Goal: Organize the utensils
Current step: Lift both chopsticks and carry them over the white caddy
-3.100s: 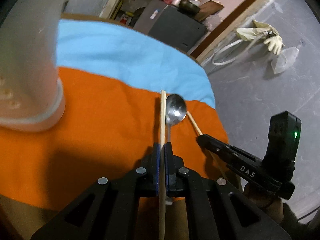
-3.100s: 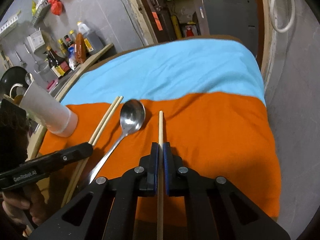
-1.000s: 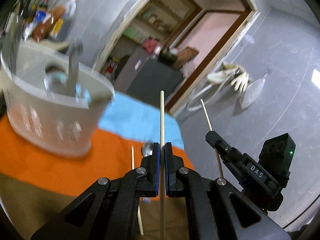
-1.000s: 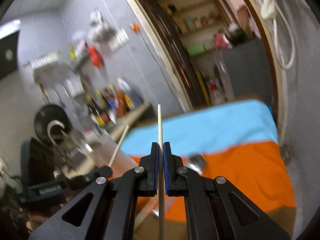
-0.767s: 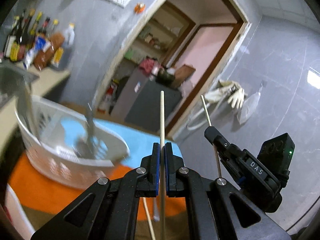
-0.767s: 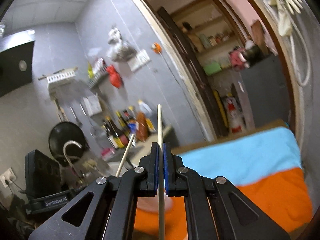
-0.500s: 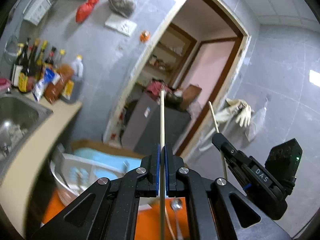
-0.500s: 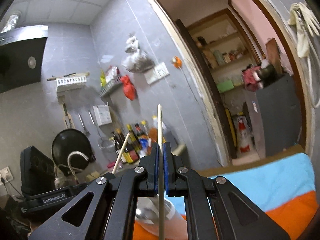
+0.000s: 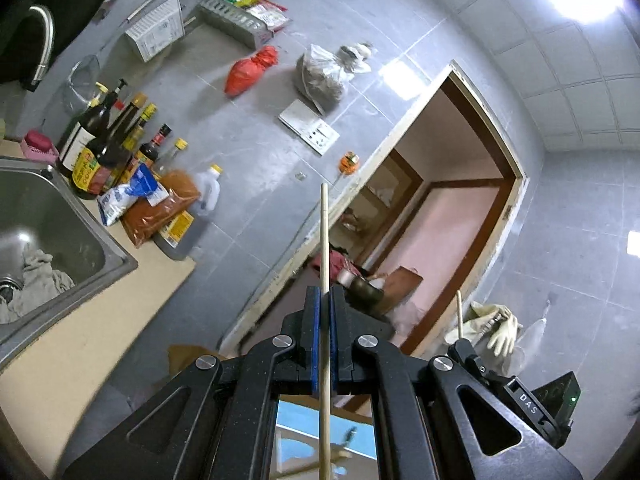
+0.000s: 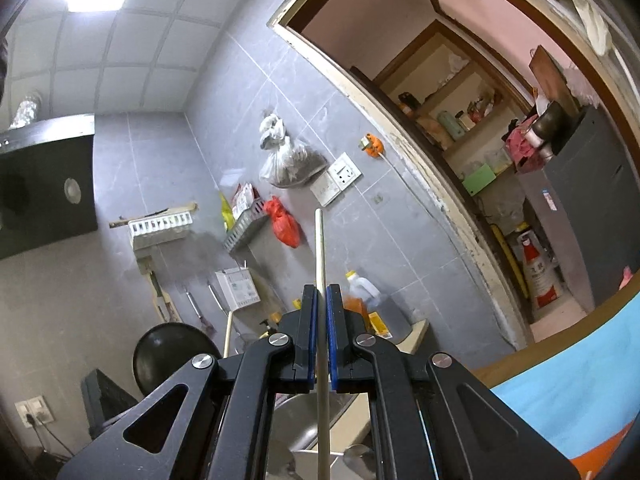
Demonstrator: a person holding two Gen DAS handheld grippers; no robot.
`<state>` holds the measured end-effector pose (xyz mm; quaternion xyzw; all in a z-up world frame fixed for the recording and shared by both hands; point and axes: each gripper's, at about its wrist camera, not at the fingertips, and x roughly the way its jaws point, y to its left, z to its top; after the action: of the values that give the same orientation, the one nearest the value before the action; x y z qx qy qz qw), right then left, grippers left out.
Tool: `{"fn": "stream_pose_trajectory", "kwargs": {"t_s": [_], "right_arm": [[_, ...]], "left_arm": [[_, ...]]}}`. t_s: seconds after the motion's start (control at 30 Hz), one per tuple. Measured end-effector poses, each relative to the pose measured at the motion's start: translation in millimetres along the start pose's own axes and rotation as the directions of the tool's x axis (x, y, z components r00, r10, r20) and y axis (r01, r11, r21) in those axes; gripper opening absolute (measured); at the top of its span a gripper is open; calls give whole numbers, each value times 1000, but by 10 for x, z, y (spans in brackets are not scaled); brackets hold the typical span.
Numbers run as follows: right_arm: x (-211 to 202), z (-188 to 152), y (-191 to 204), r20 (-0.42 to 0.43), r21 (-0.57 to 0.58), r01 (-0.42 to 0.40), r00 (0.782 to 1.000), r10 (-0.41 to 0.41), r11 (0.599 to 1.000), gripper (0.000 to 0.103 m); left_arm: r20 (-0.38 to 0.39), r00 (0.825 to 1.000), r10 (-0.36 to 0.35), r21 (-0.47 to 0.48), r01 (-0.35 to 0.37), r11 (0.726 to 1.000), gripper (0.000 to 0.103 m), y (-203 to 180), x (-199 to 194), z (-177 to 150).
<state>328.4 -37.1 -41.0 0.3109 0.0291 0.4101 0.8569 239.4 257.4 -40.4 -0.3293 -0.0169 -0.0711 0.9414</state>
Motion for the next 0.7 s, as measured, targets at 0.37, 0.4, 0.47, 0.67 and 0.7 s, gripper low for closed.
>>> {"fn": "stream_pose_trajectory", "kwargs": {"t_s": [0.37,0.4,0.47,0.67,0.7], "right_arm": [[-22,-159,-228,69,39,63,995,-66,997,3],[-15,-172,-233,73,34,71,995,-74,997,3],[-13,-205,-247,81,35,83,993,-85,996,3],[-45,-294,-164,134,-32,152,980,-146,988,3],[-54,-309,-126,146,-62,168,977,-158,984,3]], "left_arm": [[114,992,53,72,-62,995,2,85,-18,-107],[117,991,58,77,-67,995,2,97,-13,-128],[123,990,64,87,-75,993,2,109,-19,-182],[144,988,58,109,-74,991,2,113,14,-239],[148,987,57,107,-73,992,2,118,17,-243]]}}
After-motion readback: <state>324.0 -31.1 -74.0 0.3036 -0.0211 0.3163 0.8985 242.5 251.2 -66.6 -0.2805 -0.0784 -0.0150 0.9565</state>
